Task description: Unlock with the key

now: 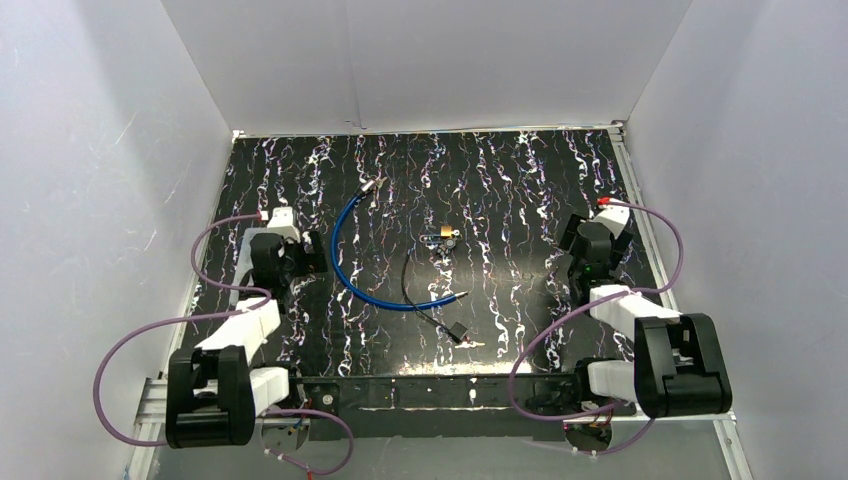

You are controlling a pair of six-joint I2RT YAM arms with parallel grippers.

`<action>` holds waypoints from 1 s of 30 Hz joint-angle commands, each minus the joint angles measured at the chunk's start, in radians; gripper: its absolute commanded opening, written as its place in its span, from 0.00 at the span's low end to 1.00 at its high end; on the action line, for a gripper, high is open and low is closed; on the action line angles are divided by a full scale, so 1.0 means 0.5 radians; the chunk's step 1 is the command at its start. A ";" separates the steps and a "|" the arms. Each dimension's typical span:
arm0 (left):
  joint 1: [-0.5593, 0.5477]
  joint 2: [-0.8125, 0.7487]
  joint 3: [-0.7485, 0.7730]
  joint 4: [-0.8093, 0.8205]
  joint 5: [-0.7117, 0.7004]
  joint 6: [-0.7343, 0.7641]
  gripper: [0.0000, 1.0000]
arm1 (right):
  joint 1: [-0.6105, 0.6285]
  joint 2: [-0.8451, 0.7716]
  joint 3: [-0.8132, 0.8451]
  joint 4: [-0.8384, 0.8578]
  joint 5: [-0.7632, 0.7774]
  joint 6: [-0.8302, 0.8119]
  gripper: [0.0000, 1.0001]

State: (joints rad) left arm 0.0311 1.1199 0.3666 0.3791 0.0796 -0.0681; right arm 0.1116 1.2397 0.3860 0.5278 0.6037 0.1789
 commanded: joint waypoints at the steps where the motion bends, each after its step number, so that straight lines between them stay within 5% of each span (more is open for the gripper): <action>1: 0.011 0.127 -0.084 0.535 0.048 0.100 0.98 | -0.011 0.087 -0.039 0.483 -0.040 -0.112 0.85; 8: 0.011 0.395 -0.084 0.847 0.020 0.162 0.98 | -0.010 0.139 -0.091 0.632 -0.088 -0.146 0.84; 15: 0.015 0.756 -0.354 1.724 -0.012 0.091 0.98 | 0.033 0.103 -0.205 0.819 -0.033 -0.191 0.87; 21: 0.015 0.706 -0.233 1.382 0.106 0.126 0.98 | 0.021 0.154 -0.159 0.778 -0.146 -0.218 0.88; 25: 0.015 0.732 -0.113 1.195 0.053 0.117 0.98 | -0.243 0.190 0.040 0.400 -0.667 -0.100 0.89; 30: 0.016 0.727 -0.128 1.229 0.057 0.114 0.98 | -0.273 0.126 -0.097 0.573 -0.765 -0.130 0.90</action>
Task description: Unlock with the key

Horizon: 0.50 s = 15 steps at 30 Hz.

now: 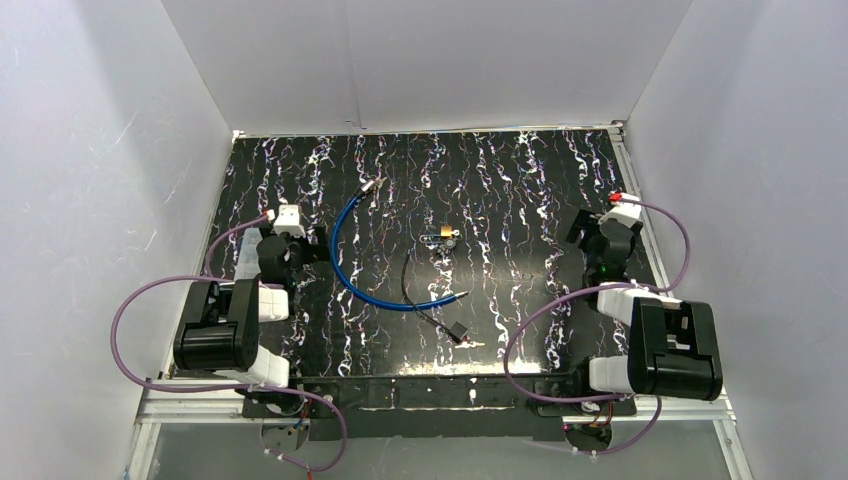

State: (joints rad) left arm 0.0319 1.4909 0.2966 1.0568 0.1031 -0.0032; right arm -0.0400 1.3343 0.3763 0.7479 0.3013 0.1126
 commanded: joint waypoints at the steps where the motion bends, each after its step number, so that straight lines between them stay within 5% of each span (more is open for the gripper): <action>1: 0.013 -0.008 0.010 -0.111 0.010 -0.018 0.98 | 0.074 -0.072 -0.229 0.362 -0.111 -0.037 0.90; 4: 0.013 -0.019 0.016 -0.139 0.007 -0.015 0.98 | 0.147 -0.037 -0.303 0.569 -0.202 -0.139 0.90; 15: 0.013 -0.010 0.014 -0.124 0.005 -0.015 0.98 | 0.034 -0.023 -0.232 0.455 -0.295 -0.069 0.91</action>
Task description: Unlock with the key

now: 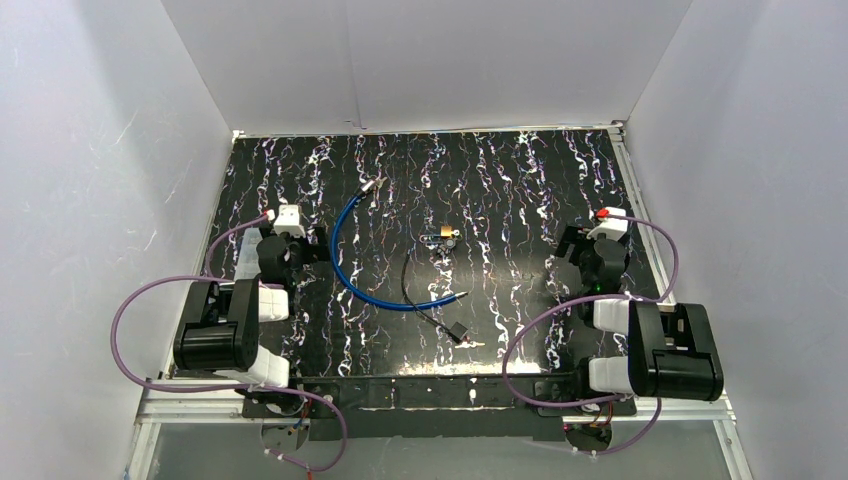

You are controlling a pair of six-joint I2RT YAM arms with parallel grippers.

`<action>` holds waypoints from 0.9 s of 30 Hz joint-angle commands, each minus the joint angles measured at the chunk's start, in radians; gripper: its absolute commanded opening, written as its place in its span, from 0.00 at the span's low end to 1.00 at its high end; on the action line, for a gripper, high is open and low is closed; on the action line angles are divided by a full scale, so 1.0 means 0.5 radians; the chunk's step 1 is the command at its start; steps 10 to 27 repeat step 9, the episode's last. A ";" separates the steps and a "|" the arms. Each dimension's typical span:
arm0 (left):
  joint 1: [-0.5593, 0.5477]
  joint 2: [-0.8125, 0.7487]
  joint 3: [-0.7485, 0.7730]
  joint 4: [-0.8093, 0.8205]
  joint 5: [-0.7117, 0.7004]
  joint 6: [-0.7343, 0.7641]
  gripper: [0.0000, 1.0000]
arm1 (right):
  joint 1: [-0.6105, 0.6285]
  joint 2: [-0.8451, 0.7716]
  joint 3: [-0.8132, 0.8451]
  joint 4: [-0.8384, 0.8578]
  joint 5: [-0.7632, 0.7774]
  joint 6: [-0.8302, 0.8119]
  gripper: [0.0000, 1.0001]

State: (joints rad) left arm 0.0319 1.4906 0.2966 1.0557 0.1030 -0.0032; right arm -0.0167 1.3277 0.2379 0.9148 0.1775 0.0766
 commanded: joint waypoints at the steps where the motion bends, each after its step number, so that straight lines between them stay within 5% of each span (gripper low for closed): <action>1: 0.013 -0.007 0.017 -0.122 0.005 -0.015 0.98 | -0.013 -0.010 0.045 0.121 -0.047 0.004 0.91; 27: 0.013 0.003 0.038 -0.155 0.002 -0.010 0.98 | -0.013 -0.008 0.044 0.120 -0.046 0.005 0.91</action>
